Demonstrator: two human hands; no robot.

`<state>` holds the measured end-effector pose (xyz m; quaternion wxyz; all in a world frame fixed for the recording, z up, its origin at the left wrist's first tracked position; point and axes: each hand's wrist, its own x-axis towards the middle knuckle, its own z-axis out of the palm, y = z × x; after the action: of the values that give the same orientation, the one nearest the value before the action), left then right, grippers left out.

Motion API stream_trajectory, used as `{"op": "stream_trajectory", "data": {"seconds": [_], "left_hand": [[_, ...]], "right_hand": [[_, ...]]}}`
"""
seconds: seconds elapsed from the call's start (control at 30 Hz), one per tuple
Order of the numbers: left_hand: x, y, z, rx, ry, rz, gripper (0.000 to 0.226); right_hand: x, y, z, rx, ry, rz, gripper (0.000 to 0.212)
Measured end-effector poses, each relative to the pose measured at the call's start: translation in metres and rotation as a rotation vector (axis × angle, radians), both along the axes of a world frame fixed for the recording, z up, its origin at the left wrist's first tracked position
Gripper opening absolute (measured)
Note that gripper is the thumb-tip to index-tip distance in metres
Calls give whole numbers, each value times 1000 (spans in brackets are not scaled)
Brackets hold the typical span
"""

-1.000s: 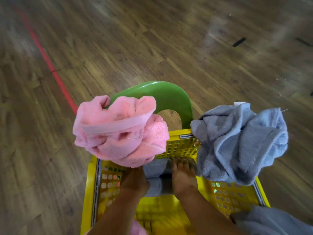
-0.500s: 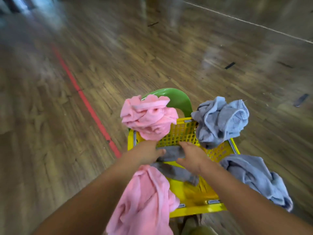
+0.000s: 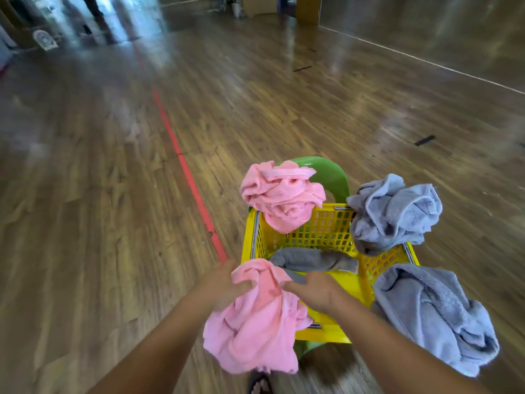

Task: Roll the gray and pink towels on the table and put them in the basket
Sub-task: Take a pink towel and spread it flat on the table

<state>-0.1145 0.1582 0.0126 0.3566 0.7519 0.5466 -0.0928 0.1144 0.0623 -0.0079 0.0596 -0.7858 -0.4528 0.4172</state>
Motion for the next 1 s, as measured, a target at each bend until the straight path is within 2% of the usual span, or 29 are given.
{"op": "stream_trajectory", "data": {"seconds": [0.03, 0.07, 0.13, 0.2, 0.23, 0.33, 0.4, 0.47, 0.6, 0.73, 0.83, 1.0], "left_hand": [[-8, -8, -12, -29, -74, 97, 87], [-14, -16, -22, -60, -142, 185, 92], [-19, -33, -36, -105, -259, 315, 82], [-19, -46, -47, -101, -334, 391, 69], [-19, -51, -51, -87, -374, 415, 67], [-19, -56, -57, -65, -379, 480, 64], [-16, -56, -54, -53, -409, 496, 56], [-16, -59, -44, -43, -479, 488, 36], [-12, -59, -18, -23, -610, 442, 24], [3, -44, 8, 12, -691, 341, 39], [37, -54, 47, 21, -755, 239, 45], [120, -119, 105, -71, -960, 54, 47]], "right_hand": [[-8, -2, -4, -35, 40, -18, 85], [-17, -5, -8, -59, 73, -32, 88], [-35, -10, -14, -93, 112, -49, 96], [-50, -13, -24, -111, 59, -79, 114], [-56, -13, -29, -112, 24, -98, 117], [-69, -11, -36, -79, -6, -168, 103], [-77, -11, -33, -34, 53, -255, 95], [-83, -15, -29, 55, 173, -367, 89], [-95, -26, -11, 292, 402, -598, 61], [-94, -38, 22, 532, 487, -731, 47], [-74, -64, 62, 700, 457, -775, 43], [-20, -145, 125, 905, 233, -964, 52]]}}
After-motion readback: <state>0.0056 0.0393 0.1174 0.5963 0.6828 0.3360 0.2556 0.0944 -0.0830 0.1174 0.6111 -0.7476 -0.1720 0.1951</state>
